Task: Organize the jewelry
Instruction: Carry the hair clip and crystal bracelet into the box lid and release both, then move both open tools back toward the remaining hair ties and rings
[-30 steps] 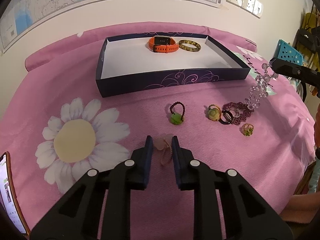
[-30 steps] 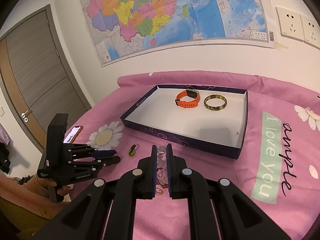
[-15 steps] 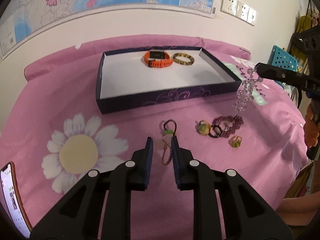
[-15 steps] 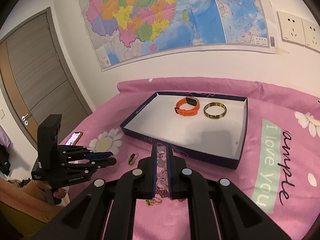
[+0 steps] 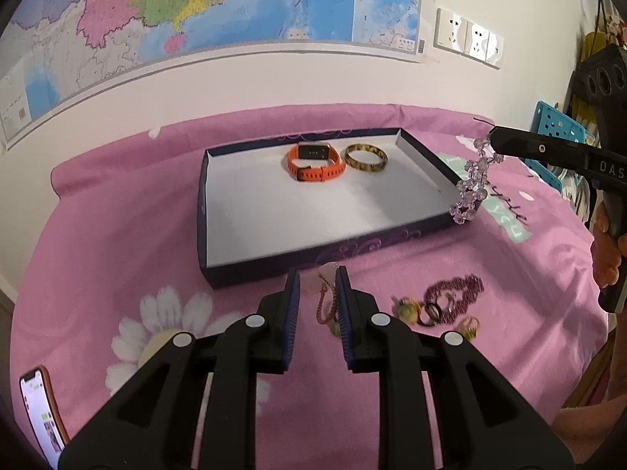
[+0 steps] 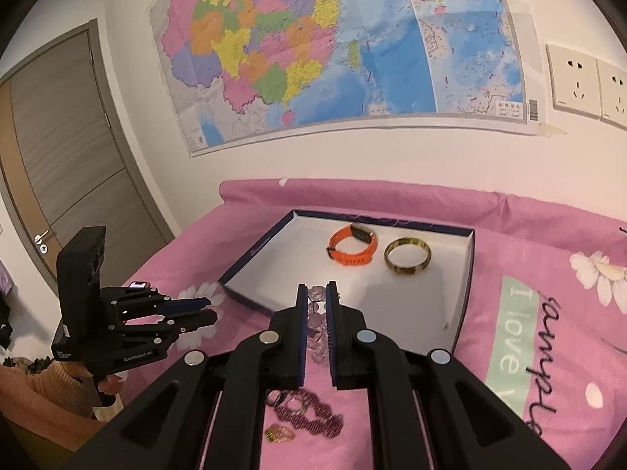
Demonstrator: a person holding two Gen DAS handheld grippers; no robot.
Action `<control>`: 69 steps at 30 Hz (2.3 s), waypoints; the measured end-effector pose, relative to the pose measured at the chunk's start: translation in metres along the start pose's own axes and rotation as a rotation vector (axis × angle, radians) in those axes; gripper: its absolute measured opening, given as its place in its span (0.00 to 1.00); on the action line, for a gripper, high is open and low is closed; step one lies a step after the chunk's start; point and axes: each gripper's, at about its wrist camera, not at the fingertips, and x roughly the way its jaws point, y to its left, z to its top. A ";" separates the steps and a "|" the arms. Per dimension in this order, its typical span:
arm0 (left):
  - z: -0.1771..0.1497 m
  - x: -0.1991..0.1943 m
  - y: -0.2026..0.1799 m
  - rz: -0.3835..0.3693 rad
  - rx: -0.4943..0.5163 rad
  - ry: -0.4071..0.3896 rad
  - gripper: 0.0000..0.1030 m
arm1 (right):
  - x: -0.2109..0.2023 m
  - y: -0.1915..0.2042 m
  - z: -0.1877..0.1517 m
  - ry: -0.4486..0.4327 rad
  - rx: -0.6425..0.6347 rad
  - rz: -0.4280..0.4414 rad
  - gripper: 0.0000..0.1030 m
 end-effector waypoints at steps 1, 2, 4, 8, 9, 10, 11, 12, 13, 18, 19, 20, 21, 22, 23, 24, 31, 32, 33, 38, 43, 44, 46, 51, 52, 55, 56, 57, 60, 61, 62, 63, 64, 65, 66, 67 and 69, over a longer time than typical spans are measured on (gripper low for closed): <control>0.003 0.002 0.001 0.004 0.002 -0.004 0.18 | 0.001 -0.002 0.002 -0.002 0.002 -0.004 0.07; 0.006 0.003 0.001 0.006 0.004 -0.007 0.18 | 0.003 -0.005 0.004 -0.003 0.006 -0.009 0.07; 0.012 0.005 0.002 0.004 0.009 -0.016 0.18 | 0.008 -0.010 0.007 0.000 0.012 -0.018 0.07; 0.024 0.014 0.004 0.003 0.015 -0.019 0.18 | 0.017 -0.017 0.014 0.001 0.016 -0.031 0.07; 0.027 0.017 0.004 0.003 0.018 -0.019 0.18 | 0.021 -0.019 0.016 0.004 0.016 -0.032 0.07; 0.029 0.019 0.004 0.004 0.021 -0.019 0.18 | 0.025 -0.021 0.018 0.007 0.018 -0.038 0.07; 0.031 0.022 0.003 0.006 0.024 -0.018 0.18 | 0.027 -0.022 0.019 0.009 0.021 -0.042 0.07; 0.035 0.027 0.004 0.006 0.026 -0.016 0.18 | 0.032 -0.024 0.020 0.016 0.025 -0.041 0.07; 0.036 0.029 0.003 0.008 0.026 -0.014 0.18 | 0.036 -0.025 0.021 0.019 0.024 -0.046 0.07; 0.047 0.045 0.005 0.013 0.018 -0.016 0.18 | 0.055 -0.030 0.027 0.038 0.033 -0.049 0.07; 0.049 0.048 0.005 0.016 0.020 -0.028 0.18 | 0.059 -0.032 0.028 0.042 0.036 -0.049 0.07; 0.050 0.050 0.006 0.017 0.020 -0.027 0.18 | 0.062 -0.033 0.029 0.044 0.040 -0.051 0.07; 0.052 0.054 0.006 0.016 0.021 -0.024 0.18 | 0.066 -0.034 0.030 0.048 0.042 -0.050 0.07; 0.053 0.057 0.006 0.015 0.019 -0.021 0.18 | 0.070 -0.034 0.032 0.050 0.043 -0.050 0.07; 0.055 0.061 0.007 0.012 0.016 -0.015 0.18 | 0.072 -0.035 0.033 0.051 0.045 -0.051 0.07; 0.056 0.064 0.007 0.011 0.015 -0.012 0.18 | 0.076 -0.035 0.035 0.054 0.048 -0.046 0.07; 0.065 0.089 0.010 0.007 -0.007 0.020 0.18 | 0.096 -0.045 0.041 0.060 0.081 -0.031 0.07; 0.066 0.091 0.010 0.010 -0.012 0.025 0.18 | 0.098 -0.048 0.041 0.063 0.087 -0.034 0.07; 0.066 0.096 0.010 0.012 -0.018 0.035 0.18 | 0.102 -0.052 0.040 0.068 0.099 -0.032 0.07; 0.068 0.111 0.008 0.001 -0.026 0.066 0.18 | 0.111 -0.062 0.034 0.093 0.129 -0.031 0.07; 0.070 0.124 0.005 -0.012 -0.028 0.092 0.18 | 0.114 -0.066 0.027 0.123 0.127 -0.041 0.07; 0.070 0.127 0.004 -0.011 -0.029 0.096 0.18 | 0.115 -0.067 0.026 0.128 0.127 -0.043 0.07; 0.070 0.130 0.004 -0.013 -0.032 0.105 0.18 | 0.117 -0.069 0.024 0.142 0.129 -0.047 0.07; 0.072 0.137 0.003 -0.007 -0.038 0.120 0.18 | 0.121 -0.070 0.020 0.159 0.127 -0.057 0.08; 0.072 0.138 0.003 -0.008 -0.039 0.122 0.19 | 0.121 -0.070 0.019 0.162 0.127 -0.058 0.09; 0.072 0.142 0.002 -0.011 -0.041 0.130 0.19 | 0.121 -0.070 0.016 0.165 0.128 -0.070 0.10; 0.073 0.142 0.003 -0.009 -0.042 0.129 0.20 | 0.121 -0.070 0.015 0.166 0.130 -0.070 0.11; 0.073 0.143 0.003 -0.009 -0.043 0.128 0.22 | 0.120 -0.071 0.014 0.165 0.133 -0.073 0.11; 0.073 0.139 0.004 -0.003 -0.051 0.115 0.36 | 0.116 -0.071 0.012 0.160 0.136 -0.083 0.16; 0.074 0.136 0.004 -0.003 -0.052 0.106 0.37 | 0.113 -0.070 0.011 0.155 0.133 -0.086 0.20; 0.074 0.132 0.005 -0.005 -0.054 0.097 0.40 | 0.110 -0.070 0.011 0.151 0.131 -0.087 0.23; 0.074 0.127 0.006 -0.010 -0.060 0.085 0.46 | 0.106 -0.069 0.010 0.146 0.129 -0.090 0.28; 0.074 0.123 0.007 -0.012 -0.064 0.073 0.47 | 0.103 -0.067 0.009 0.142 0.126 -0.091 0.29; 0.074 0.116 0.009 -0.012 -0.066 0.054 0.48 | 0.099 -0.065 0.009 0.136 0.122 -0.091 0.29; 0.073 0.112 0.010 -0.012 -0.065 0.045 0.50 | 0.092 -0.062 0.008 0.127 0.117 -0.088 0.30; 0.072 0.106 0.011 -0.009 -0.065 0.036 0.53 | 0.087 -0.060 0.008 0.117 0.116 -0.084 0.34; 0.069 0.091 0.014 -0.007 -0.071 0.004 0.58 | 0.076 -0.055 0.006 0.104 0.108 -0.078 0.35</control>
